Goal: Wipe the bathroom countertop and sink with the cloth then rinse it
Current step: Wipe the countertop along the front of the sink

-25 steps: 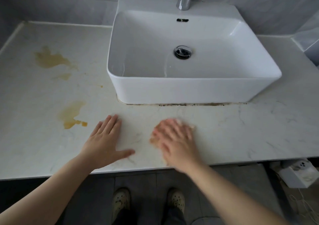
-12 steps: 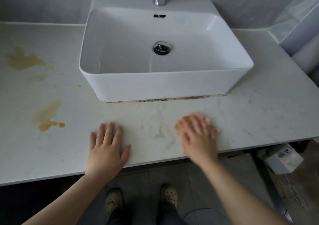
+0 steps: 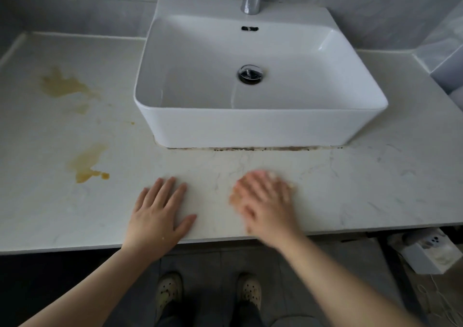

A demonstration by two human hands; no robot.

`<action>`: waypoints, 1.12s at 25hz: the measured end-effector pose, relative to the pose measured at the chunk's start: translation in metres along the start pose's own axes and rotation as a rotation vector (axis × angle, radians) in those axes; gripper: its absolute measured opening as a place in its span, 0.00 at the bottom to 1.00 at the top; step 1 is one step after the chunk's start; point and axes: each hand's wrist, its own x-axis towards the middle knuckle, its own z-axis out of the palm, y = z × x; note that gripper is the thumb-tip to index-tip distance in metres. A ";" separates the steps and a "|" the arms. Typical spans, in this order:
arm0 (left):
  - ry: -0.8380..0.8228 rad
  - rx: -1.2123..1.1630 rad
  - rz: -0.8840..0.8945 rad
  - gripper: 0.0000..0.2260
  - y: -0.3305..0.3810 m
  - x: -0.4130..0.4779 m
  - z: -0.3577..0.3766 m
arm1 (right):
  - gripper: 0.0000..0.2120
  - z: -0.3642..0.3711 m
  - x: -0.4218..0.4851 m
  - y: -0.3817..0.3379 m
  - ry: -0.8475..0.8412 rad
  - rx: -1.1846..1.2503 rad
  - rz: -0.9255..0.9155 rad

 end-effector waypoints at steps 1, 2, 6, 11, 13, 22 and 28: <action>-0.009 -0.001 0.022 0.34 -0.004 -0.001 -0.001 | 0.26 -0.006 0.007 0.021 0.015 -0.006 0.162; -0.007 -0.008 0.038 0.34 -0.010 -0.004 -0.002 | 0.26 -0.011 0.014 0.033 -0.008 0.033 0.355; -0.004 0.010 0.045 0.34 -0.034 -0.017 -0.003 | 0.24 -0.004 0.022 -0.060 0.034 0.057 0.365; 0.035 0.032 -0.020 0.35 -0.073 -0.031 -0.005 | 0.26 0.007 0.042 -0.116 -0.005 -0.009 -0.145; 0.027 0.027 -0.140 0.41 -0.089 -0.036 -0.009 | 0.30 0.005 0.079 -0.109 0.011 0.036 0.051; -0.085 -0.042 -0.493 0.61 -0.160 -0.044 -0.036 | 0.29 0.012 0.079 -0.175 0.007 0.080 -0.024; -0.085 -0.055 -0.496 0.53 -0.207 -0.058 -0.038 | 0.25 0.014 0.043 -0.228 0.021 0.088 -0.005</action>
